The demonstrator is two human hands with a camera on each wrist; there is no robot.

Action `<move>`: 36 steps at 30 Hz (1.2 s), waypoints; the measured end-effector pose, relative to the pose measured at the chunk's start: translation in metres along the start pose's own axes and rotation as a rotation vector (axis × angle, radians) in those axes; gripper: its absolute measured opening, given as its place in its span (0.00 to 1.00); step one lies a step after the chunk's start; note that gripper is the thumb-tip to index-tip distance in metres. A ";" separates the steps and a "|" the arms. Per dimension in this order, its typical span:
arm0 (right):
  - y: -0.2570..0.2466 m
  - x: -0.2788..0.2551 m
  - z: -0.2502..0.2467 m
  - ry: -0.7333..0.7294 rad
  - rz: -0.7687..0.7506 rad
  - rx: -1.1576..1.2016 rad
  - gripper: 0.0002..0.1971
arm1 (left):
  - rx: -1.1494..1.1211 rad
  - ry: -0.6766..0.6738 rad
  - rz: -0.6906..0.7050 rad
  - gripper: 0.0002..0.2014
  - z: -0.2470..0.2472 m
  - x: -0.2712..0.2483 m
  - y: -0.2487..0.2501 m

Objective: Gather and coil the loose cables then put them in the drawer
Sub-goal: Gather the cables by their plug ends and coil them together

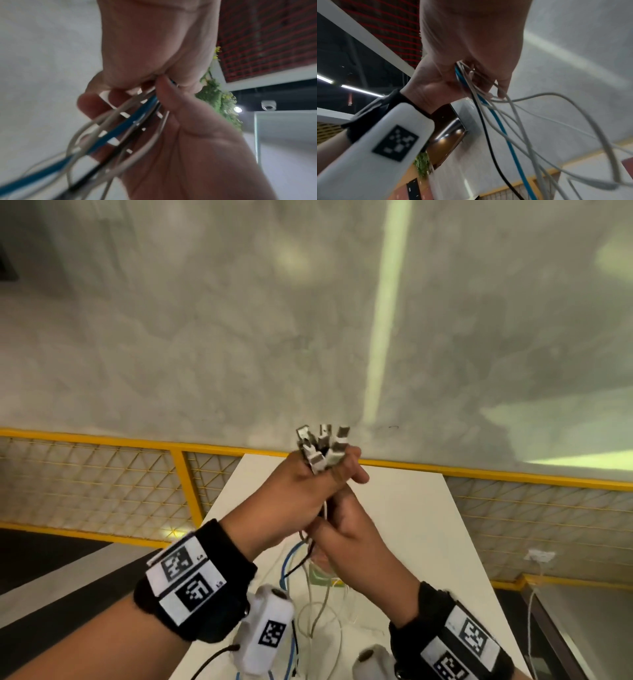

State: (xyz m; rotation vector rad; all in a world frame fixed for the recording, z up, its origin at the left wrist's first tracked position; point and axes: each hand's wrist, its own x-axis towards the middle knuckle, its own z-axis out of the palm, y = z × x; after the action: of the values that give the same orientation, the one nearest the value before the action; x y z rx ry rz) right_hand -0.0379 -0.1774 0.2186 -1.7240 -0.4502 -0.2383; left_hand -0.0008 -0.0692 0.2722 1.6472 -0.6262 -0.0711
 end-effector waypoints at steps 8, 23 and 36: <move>-0.036 -0.004 -0.004 -0.087 -0.048 -0.163 0.25 | 0.042 -0.288 -0.176 0.23 -0.020 -0.010 0.008; 0.026 -0.027 0.011 -0.311 0.444 -0.060 0.04 | -1.018 -0.217 0.042 0.27 -0.039 -0.004 0.047; 0.000 0.028 -0.041 -0.334 0.174 -0.777 0.12 | -0.280 -0.536 -0.683 0.17 -0.019 -0.056 -0.011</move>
State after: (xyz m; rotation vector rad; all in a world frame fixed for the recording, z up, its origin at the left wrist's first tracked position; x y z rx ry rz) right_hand -0.0092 -0.2125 0.2380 -2.5718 -0.4779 0.0167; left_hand -0.0373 -0.0272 0.2486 1.4998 -0.3934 -1.0750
